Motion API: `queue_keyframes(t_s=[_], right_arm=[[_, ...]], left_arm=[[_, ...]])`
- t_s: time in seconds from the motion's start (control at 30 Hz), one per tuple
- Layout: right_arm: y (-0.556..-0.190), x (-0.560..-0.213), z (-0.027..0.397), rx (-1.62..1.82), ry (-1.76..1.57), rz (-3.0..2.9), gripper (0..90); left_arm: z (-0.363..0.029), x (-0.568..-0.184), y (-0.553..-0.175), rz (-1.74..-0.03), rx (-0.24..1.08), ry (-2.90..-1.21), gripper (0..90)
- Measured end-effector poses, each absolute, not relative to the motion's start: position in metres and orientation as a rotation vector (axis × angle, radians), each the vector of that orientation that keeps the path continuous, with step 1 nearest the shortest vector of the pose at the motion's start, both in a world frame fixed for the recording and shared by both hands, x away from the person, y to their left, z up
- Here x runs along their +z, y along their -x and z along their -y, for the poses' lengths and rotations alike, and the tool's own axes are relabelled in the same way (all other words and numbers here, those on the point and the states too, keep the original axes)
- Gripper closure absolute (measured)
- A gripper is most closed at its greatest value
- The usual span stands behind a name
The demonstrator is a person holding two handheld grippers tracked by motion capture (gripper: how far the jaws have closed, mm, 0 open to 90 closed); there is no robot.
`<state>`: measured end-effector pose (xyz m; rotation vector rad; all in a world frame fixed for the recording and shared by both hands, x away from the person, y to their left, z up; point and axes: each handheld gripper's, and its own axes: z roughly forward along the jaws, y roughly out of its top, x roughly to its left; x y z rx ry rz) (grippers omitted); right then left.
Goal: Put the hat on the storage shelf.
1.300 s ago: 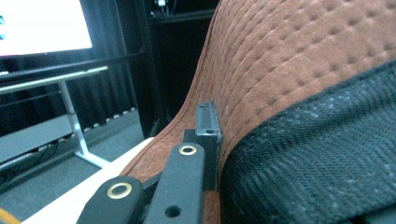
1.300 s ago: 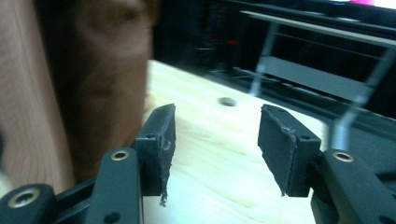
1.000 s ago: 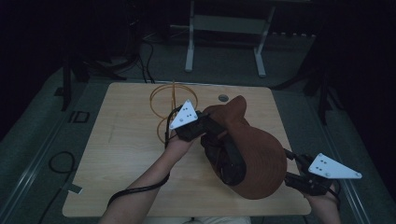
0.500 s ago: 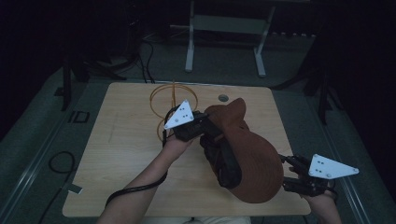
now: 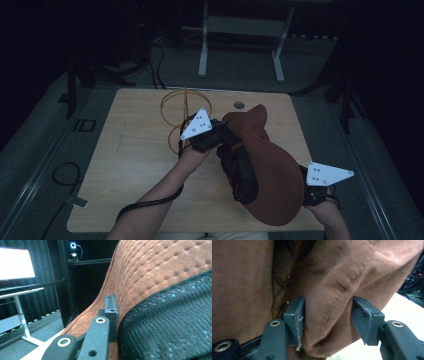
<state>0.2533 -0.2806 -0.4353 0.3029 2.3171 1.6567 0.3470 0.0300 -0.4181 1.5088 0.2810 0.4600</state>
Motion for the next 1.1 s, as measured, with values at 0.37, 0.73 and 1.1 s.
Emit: queue_keyframes(t_s=[0.37,0.73,1.1], right_arm=[[-0.257,-0.438,0.255,1.718,-0.257,-2.306,66.1],[-0.255,-0.434,0.259,1.678,-0.333,-2.246,87.9],[-0.245,-0.413,0.278,1.654,-0.34,-2.133,88.2]], left_arm=[[-0.027,-0.418,-0.347,-0.317,0.473,-1.503,87.2],[-0.04,-0.42,-0.352,-0.35,0.489,-1.496,86.4],[-0.036,-0.419,-0.353,-0.357,0.464,-1.54,68.9]])
